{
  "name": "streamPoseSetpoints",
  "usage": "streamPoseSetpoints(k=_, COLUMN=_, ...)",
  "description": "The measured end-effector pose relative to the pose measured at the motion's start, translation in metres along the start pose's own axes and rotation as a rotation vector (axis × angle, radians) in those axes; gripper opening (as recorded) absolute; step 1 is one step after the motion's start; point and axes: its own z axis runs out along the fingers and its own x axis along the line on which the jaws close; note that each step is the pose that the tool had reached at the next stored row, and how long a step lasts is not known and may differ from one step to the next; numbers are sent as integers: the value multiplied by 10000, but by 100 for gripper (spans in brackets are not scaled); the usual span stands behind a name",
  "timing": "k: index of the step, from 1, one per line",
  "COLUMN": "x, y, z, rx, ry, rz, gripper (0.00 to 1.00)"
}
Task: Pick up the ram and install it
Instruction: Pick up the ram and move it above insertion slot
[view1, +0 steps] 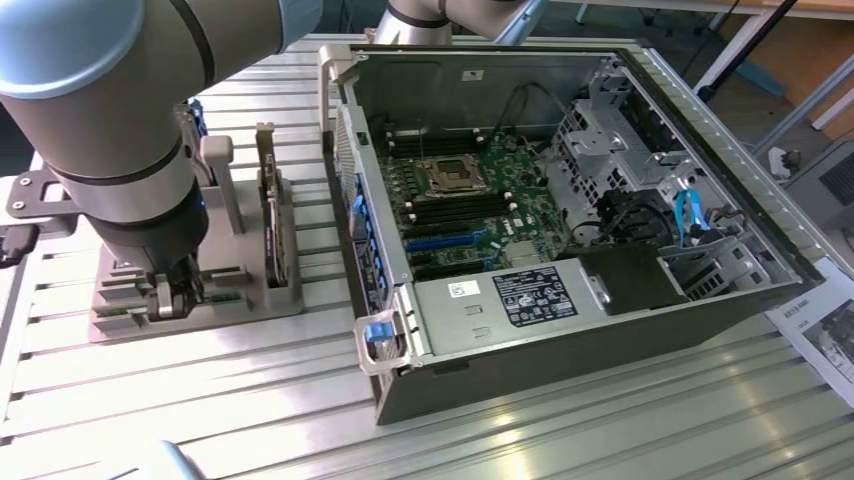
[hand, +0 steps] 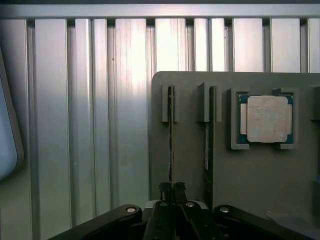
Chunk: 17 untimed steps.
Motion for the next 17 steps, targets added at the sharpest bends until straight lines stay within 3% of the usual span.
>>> streamPoseSetpoints(k=17, x=-5, y=7, z=-209, rx=1, ry=-1, rz=-1, gripper=12)
